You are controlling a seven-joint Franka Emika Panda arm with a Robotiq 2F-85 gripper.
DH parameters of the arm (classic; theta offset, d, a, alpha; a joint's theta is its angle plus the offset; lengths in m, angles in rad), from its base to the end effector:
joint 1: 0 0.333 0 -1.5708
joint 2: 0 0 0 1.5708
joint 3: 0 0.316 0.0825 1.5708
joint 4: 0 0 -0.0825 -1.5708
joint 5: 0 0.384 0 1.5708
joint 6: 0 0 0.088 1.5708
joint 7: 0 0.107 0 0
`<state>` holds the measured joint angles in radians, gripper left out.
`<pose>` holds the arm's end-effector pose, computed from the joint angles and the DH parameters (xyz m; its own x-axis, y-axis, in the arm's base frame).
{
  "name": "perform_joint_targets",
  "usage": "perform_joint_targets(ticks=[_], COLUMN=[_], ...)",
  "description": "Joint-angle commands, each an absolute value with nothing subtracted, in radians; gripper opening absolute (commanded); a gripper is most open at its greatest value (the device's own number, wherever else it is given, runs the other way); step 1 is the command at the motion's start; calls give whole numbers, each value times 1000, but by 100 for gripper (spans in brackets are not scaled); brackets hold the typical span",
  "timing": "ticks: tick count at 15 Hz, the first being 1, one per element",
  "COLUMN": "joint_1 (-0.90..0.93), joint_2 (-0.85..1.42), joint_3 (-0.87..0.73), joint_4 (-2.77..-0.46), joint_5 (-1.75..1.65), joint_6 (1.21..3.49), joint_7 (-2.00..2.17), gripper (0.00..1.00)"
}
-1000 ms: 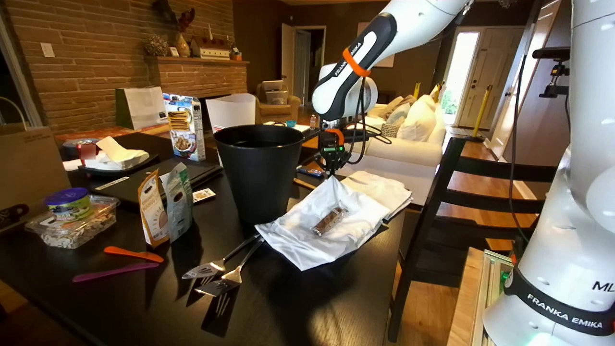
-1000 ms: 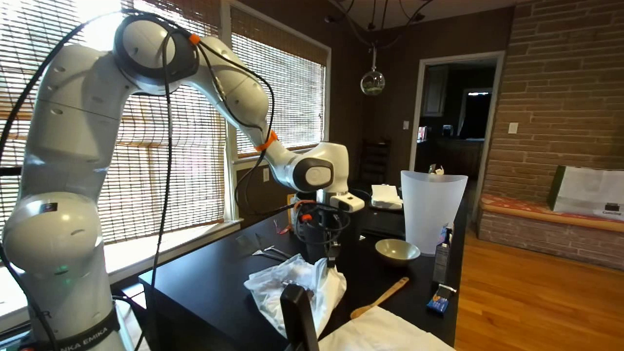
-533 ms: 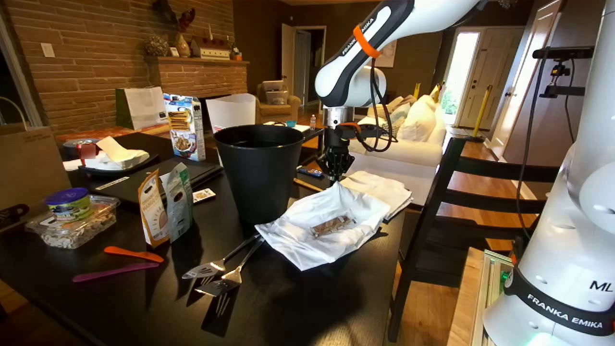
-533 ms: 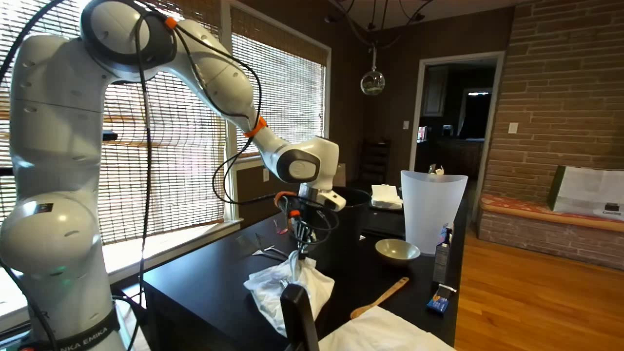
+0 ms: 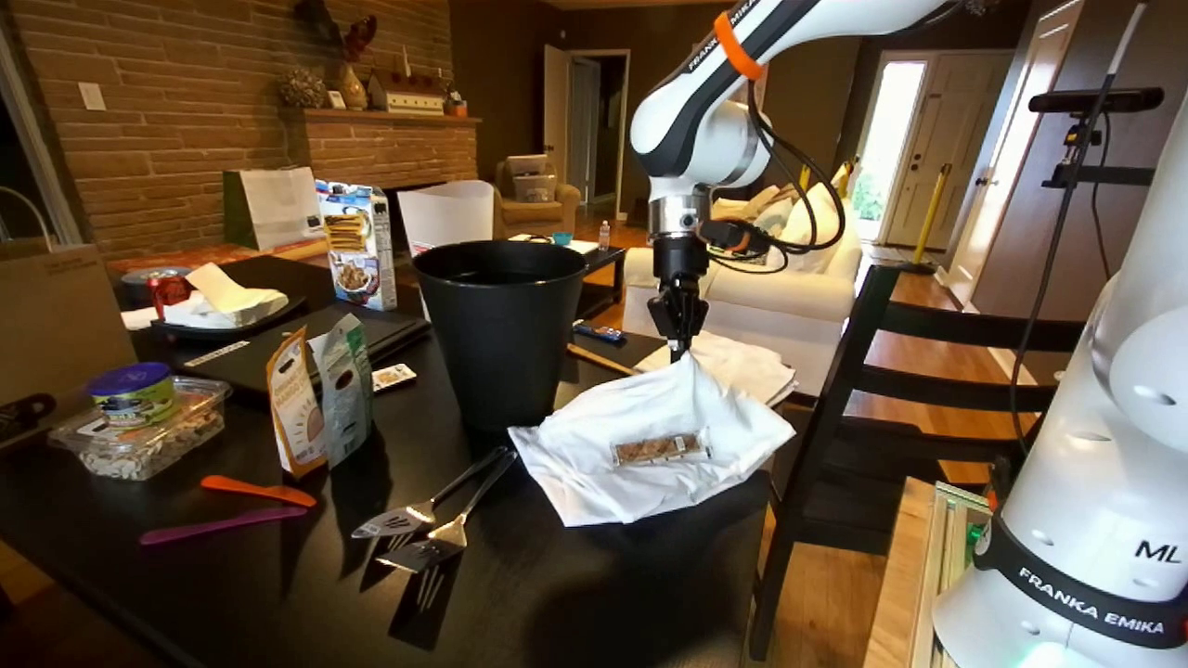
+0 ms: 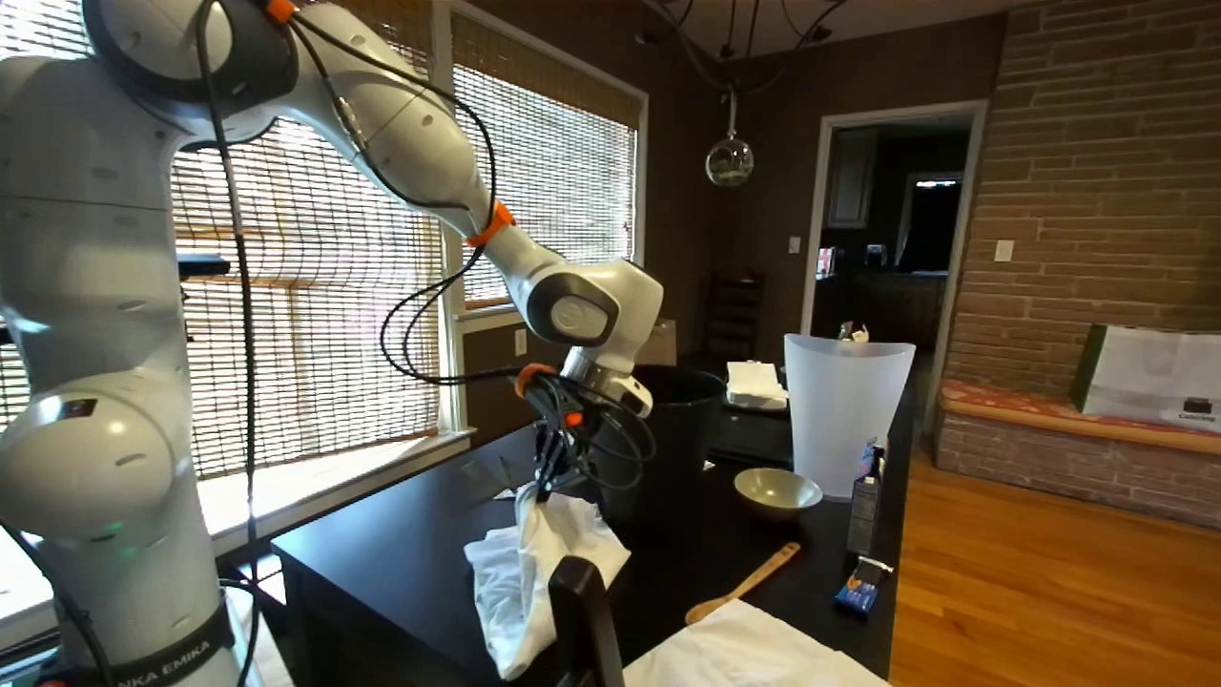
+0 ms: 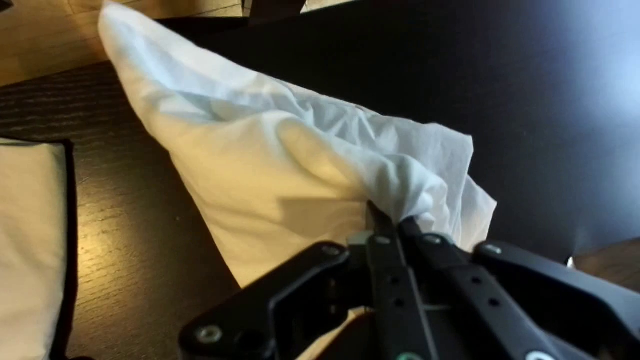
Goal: Put the chocolate on the white cloth then fold it
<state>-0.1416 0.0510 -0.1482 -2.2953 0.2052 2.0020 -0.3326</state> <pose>0.4616 -0.1249 0.3051 0.9596 -0.0386 -0.2787 -0.1092 -0.9640 -0.2425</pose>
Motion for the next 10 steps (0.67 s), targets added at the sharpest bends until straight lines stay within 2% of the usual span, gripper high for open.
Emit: perform_joint_targets(ticks=[1, 10], joint_1=[-151, -132], joint_2=[19, 26], joint_3=[-146, -127], joint_4=[-2351, -2464], joint_5=[181, 111], joint_6=[1978, 2043], joint_7=[-434, -472], gripper=[3, 4])
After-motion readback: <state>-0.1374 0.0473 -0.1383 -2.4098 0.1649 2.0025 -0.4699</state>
